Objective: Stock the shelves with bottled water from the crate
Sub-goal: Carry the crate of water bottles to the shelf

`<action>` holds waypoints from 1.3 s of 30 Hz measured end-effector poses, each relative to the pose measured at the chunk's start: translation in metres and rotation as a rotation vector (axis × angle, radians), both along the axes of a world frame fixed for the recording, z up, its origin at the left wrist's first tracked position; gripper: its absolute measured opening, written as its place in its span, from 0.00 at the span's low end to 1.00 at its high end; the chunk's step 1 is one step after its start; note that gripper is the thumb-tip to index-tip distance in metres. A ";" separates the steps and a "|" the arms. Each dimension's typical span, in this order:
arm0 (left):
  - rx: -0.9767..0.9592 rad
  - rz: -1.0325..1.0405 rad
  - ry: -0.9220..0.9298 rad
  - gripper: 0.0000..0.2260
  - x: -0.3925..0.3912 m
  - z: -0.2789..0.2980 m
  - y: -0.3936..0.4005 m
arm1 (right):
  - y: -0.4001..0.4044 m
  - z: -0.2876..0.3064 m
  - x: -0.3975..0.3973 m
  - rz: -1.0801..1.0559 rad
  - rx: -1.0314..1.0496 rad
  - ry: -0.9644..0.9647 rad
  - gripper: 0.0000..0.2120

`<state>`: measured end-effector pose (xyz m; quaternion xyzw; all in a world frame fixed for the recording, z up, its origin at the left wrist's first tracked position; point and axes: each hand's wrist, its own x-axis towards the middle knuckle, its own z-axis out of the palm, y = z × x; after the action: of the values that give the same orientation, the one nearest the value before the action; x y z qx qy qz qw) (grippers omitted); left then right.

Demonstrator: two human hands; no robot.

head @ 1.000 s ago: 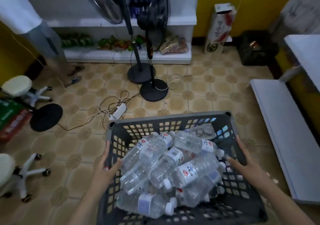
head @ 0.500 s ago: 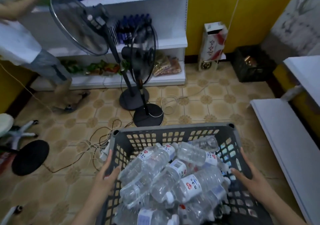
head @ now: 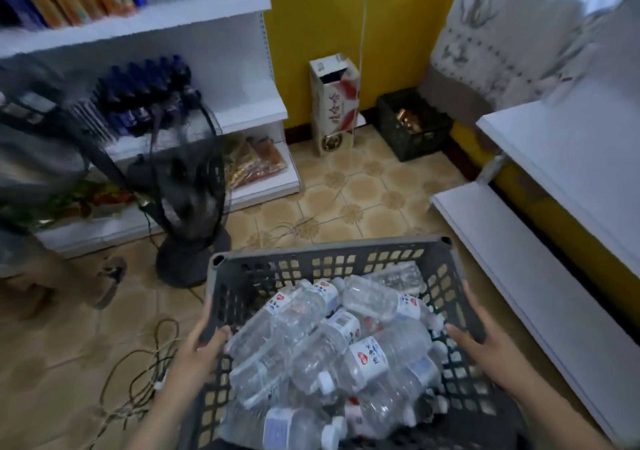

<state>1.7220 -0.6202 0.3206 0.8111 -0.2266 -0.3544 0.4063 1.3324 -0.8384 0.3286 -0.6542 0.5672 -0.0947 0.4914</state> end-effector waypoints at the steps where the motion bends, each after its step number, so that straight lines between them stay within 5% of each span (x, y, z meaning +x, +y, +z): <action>1: -0.011 -0.011 -0.013 0.28 0.016 -0.001 -0.015 | -0.004 0.004 0.009 -0.027 -0.003 -0.016 0.38; 16: 0.049 -0.264 0.050 0.31 0.115 0.013 -0.256 | -0.135 0.000 0.062 -0.326 -0.004 -0.168 0.41; 39: 0.023 -0.288 0.155 0.36 0.177 0.000 -0.651 | -0.554 -0.003 0.136 -0.313 0.066 -0.012 0.39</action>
<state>1.8988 -1.2716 0.3207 0.7453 -0.3043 -0.4729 0.3581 1.4681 -1.3927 0.3258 -0.5407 0.6620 -0.1555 0.4951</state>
